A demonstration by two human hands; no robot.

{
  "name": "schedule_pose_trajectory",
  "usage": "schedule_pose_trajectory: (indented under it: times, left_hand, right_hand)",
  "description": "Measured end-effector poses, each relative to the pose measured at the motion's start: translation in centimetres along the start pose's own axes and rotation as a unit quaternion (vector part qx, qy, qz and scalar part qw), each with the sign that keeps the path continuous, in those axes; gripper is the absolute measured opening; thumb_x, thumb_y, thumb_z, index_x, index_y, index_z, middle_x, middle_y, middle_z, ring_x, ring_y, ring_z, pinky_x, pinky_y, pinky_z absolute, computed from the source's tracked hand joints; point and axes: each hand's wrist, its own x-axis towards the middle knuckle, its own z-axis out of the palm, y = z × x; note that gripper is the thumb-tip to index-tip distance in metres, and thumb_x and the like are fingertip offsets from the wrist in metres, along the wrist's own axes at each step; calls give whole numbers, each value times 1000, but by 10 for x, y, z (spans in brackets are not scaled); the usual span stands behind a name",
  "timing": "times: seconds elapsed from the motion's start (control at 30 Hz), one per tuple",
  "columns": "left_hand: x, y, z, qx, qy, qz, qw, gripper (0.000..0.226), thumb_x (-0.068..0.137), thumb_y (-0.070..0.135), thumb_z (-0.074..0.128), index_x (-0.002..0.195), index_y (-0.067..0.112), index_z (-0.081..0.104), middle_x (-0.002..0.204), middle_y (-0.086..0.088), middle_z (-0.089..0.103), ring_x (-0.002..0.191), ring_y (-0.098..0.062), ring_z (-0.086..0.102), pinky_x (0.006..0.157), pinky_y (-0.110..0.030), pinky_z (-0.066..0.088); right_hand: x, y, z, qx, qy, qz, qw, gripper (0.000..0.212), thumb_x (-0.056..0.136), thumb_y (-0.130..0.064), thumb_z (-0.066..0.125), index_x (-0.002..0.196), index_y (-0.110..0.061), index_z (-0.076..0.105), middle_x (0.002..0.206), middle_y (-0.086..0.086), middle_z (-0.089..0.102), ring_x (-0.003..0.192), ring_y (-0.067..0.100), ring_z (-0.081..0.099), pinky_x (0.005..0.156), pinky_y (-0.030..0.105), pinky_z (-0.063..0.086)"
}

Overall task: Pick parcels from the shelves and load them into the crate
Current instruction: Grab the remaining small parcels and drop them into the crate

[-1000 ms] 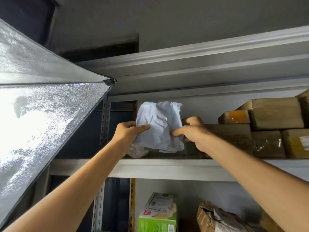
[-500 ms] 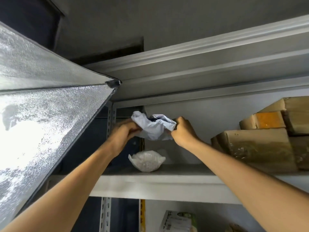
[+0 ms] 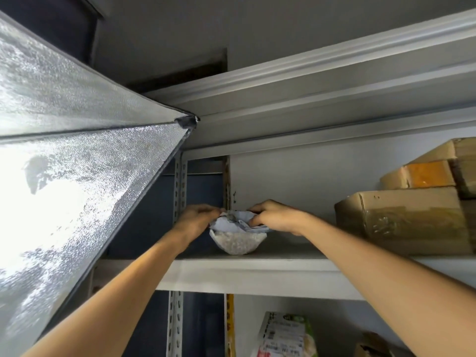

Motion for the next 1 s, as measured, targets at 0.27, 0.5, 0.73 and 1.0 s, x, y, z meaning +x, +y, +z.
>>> schedule_pose_trajectory:
  times: [0.27, 0.5, 0.73, 1.0]
  left_hand:
    - [-17, 18, 3, 112, 25, 46, 992, 22, 90, 39, 64, 100, 22, 74, 95, 7, 69, 88, -7, 59, 63, -9, 37]
    - [-37, 46, 8, 220, 56, 121, 966, 34, 87, 38, 66, 118, 23, 67, 120, -3, 65, 109, -23, 61, 88, -28, 46]
    - [-48, 92, 59, 200, 32, 183, 962, 37, 85, 38, 68, 118, 21, 67, 115, -5, 68, 95, -13, 60, 76, -22, 40]
    - [-57, 147, 156, 125, -68, 223, 964, 41, 83, 45, 70, 118, 23, 66, 113, -5, 68, 93, -12, 58, 80, -21, 43]
  right_hand:
    - [-21, -3, -3, -84, 46, 10, 995, 31, 93, -33, 57, 110, -10, 67, 112, 13, 66, 104, 29, 59, 90, 36, 46]
    - [-49, -7, -24, -109, 73, 10, 991, 39, 88, -43, 62, 101, -6, 64, 109, 9, 65, 102, 28, 58, 87, 36, 45]
    - [-97, -2, -67, -143, 126, 17, 982, 62, 88, -44, 64, 141, -15, 49, 144, 6, 50, 128, 24, 49, 105, 32, 40]
    - [-164, 48, -149, -184, 278, 73, 940, 50, 91, -30, 64, 135, -11, 53, 138, 9, 53, 127, 26, 50, 99, 32, 41]
